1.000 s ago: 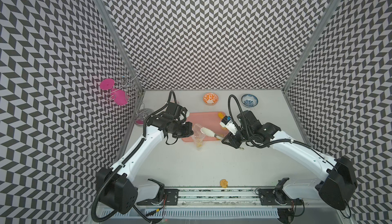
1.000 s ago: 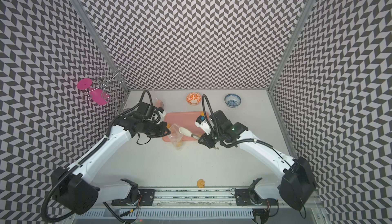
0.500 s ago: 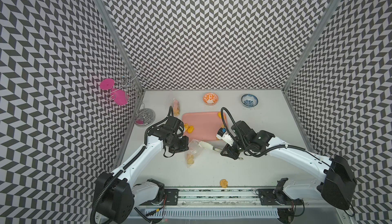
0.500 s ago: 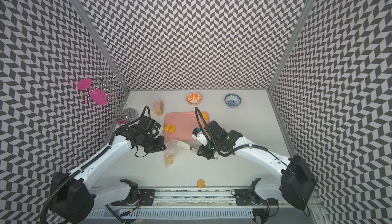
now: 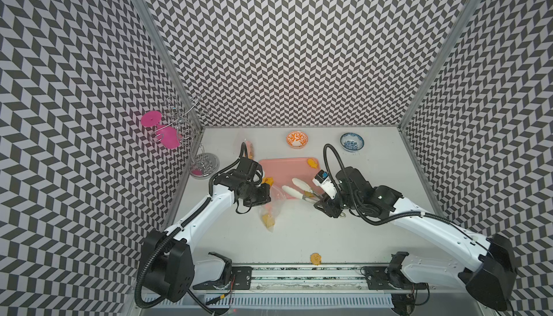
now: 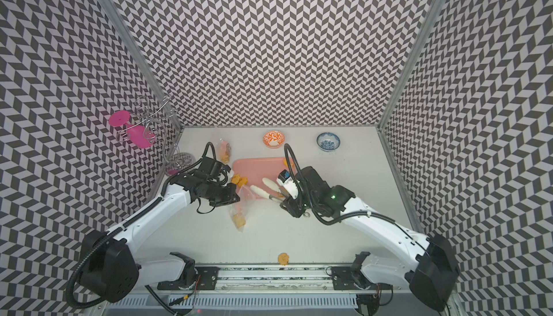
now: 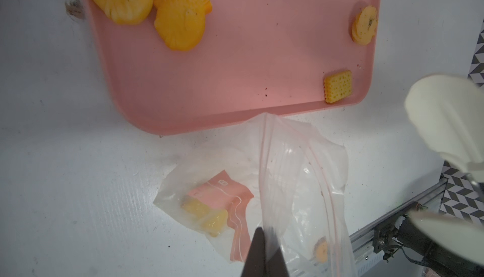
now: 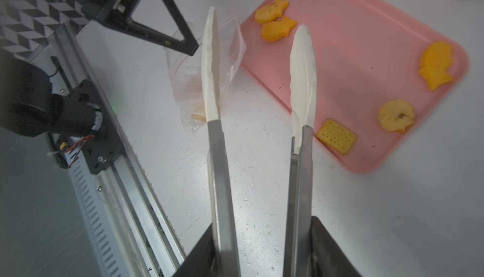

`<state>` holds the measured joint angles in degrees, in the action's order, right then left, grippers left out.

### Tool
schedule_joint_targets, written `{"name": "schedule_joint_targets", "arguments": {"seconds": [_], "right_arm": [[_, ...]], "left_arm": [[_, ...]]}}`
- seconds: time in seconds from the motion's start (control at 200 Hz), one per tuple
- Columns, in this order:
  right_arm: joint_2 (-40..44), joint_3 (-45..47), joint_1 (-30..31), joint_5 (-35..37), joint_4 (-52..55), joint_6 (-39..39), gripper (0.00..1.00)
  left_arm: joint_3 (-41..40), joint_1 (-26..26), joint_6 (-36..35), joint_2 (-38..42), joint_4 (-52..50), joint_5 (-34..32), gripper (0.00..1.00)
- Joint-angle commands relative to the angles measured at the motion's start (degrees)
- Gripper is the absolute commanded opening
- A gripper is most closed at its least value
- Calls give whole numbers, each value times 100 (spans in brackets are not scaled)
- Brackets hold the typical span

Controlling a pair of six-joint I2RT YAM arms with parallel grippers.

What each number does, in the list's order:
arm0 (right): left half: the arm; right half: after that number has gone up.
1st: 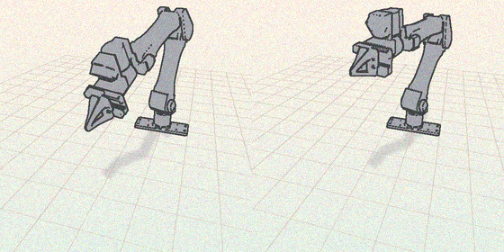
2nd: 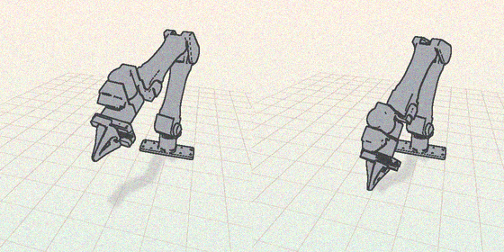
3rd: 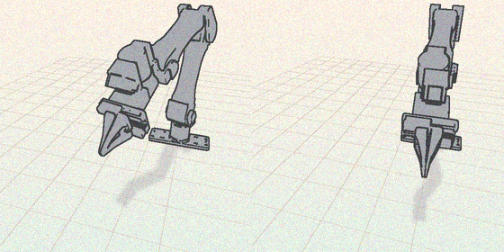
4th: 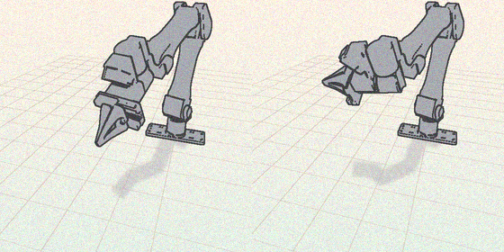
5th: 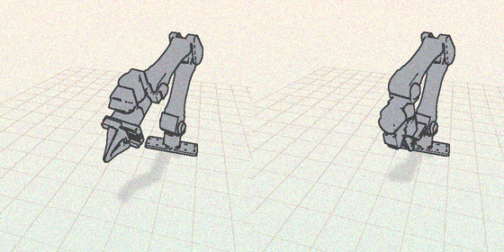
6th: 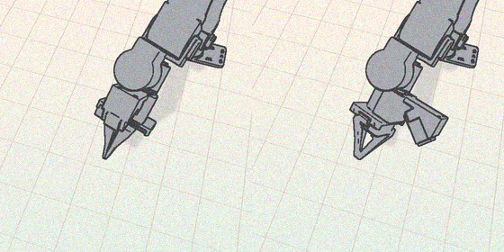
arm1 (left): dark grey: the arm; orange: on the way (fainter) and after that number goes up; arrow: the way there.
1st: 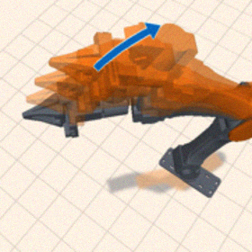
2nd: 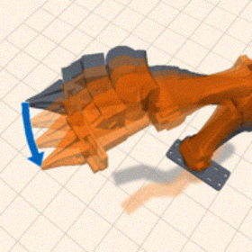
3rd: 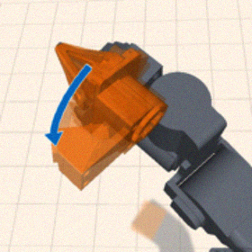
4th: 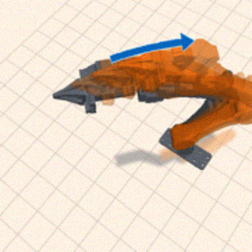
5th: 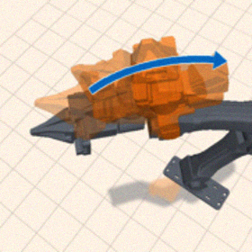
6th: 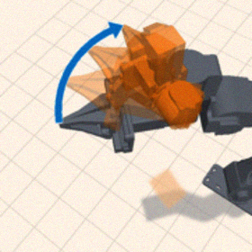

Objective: Put the cookies into a resealable bag to prevent moisture
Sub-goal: Adjust the ziploc bag at the center of the board, then pick up the cookie from the tray.

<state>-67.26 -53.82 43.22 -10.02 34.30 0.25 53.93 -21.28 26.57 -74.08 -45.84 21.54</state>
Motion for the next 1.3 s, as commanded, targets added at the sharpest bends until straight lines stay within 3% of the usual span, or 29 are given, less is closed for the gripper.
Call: {"name": "schedule_joint_targets", "arguments": {"seconds": [0.0, 0.19, 0.29, 0.506, 0.866, 1.027, 1.297], "right_arm": [[259, 64, -245, 769, 128, -274, 51], [33, -53, -666, 1345, 216, -278, 54], [-261, -32, -893, 1273, 72, -132, 54], [-1191, -350, -872, 1136, 170, 229, 54], [-1610, -368, -671, 1376, -132, 392, 49], [-1649, -471, -516, 1859, -93, 411, 48], [-2044, -641, -508, 1767, -80, 553, 49]], "left_arm": [[197, 28, -85, -89, 190, 8, 0], [267, 22, -141, -185, 221, 47, 0], [250, 25, -156, -190, 259, 57, 0], [306, 12, -231, -231, 253, 74, 0], [266, 10, -310, -333, 296, 89, 0], [235, 17, -311, -341, 313, 87, 0], [213, 16, -317, -357, 342, 106, 0]]}}
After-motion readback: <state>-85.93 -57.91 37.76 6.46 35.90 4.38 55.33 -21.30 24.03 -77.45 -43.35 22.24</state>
